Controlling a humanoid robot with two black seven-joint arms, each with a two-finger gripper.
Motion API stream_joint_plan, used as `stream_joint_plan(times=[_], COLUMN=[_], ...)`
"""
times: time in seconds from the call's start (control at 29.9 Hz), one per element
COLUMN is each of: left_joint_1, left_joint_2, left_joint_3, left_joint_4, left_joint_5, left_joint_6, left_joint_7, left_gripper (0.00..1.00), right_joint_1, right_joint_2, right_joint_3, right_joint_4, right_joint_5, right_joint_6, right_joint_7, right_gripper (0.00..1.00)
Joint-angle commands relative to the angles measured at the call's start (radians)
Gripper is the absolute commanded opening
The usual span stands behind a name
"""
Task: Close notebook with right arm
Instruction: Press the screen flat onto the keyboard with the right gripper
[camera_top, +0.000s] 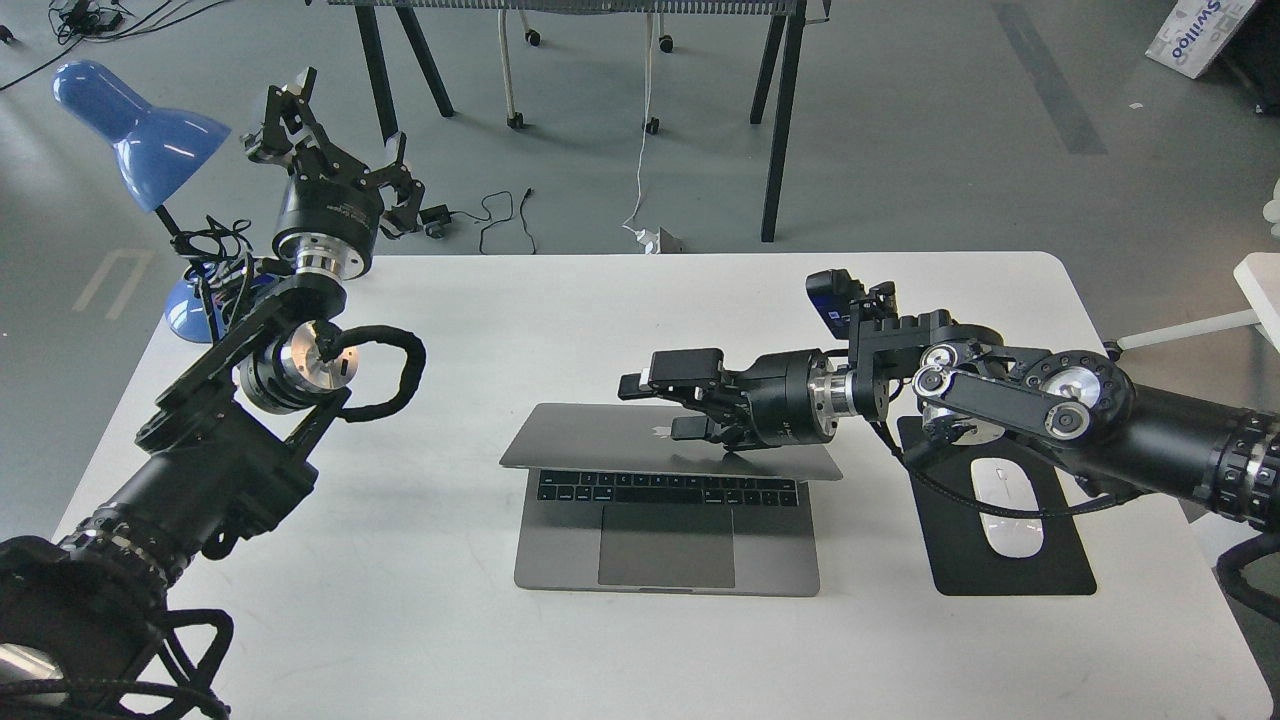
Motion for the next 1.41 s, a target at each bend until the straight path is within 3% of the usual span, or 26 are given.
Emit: stream_joint_plan(times=[0.0,0.8,1.37], left_joint_1=[0.0,0.0,0.0], left_joint_2=[0.0,0.0,0.0], left_joint_3=[0.0,0.0,0.0], left_joint_4=[0.0,0.0,0.0], left_joint_5=[0.0,0.0,0.0], left_joint_6=[0.0,0.0,0.0], left_joint_7=[0.0,0.0,0.0], left_gripper=[1.0,1.0,1.0], right_joint_1=[-0.032,-0.103,-0.106], right_joint_2=[0.002,0.049,0.071], right_joint_3=[0.0,-0.085,-0.086], right_joint_4=[0.0,-0.047,-0.062], right_joint_5=[-0.002,-0.034,-0.04], right_joint_6=[0.0,0.0,0.0], right_joint_7=[-0.002,-0.04,-0.04], right_gripper=[1.0,1.0,1.0])
